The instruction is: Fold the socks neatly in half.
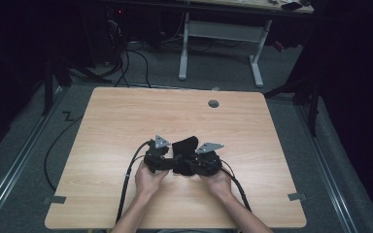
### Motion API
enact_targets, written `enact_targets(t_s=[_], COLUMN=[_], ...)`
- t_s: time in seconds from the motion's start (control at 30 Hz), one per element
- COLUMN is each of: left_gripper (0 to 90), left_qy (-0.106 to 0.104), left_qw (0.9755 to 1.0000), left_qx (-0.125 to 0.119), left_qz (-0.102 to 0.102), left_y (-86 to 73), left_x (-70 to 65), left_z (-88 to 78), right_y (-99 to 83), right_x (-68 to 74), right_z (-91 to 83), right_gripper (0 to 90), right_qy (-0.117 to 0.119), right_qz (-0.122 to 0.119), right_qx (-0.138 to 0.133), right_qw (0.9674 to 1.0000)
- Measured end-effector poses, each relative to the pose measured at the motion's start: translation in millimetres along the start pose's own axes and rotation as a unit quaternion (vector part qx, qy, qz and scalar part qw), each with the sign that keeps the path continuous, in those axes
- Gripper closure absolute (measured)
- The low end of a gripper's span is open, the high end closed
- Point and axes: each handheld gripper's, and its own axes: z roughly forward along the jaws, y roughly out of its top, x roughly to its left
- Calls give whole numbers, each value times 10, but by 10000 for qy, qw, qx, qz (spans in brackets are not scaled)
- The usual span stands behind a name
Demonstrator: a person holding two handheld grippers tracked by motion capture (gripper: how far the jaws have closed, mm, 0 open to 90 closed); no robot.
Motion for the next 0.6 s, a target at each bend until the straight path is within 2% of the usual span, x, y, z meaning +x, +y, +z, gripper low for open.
enact_targets(t_s=[0.2, 0.3, 0.37, 0.43, 0.6], left_gripper=[383, 389, 405, 399, 409], left_qy=[41, 109, 50, 9, -49], left_qw=[9998, 9997, 9996, 9992, 9986], left_qx=[97, 196, 133, 251, 363], left_qz=[-155, -122, -240, -319, -386], left_y=[125, 181, 195, 209, 230], left_x=[129, 176, 219, 248, 256], left_z=[95, 156, 180, 230, 321], right_y=[-54, -77, -87, -93, -118], right_x=[86, 130, 154, 175, 200], right_z=[-37, -52, -61, -72, -84], right_gripper=[555, 540, 529, 524, 518], right_qy=[-23, -15, -21, -36, 15], right_qz=[-30, -62, -80, -98, -79], right_qx=[-56, -105, -124, -120, -164], right_qw=[10000, 9999, 9999, 9999, 9998])
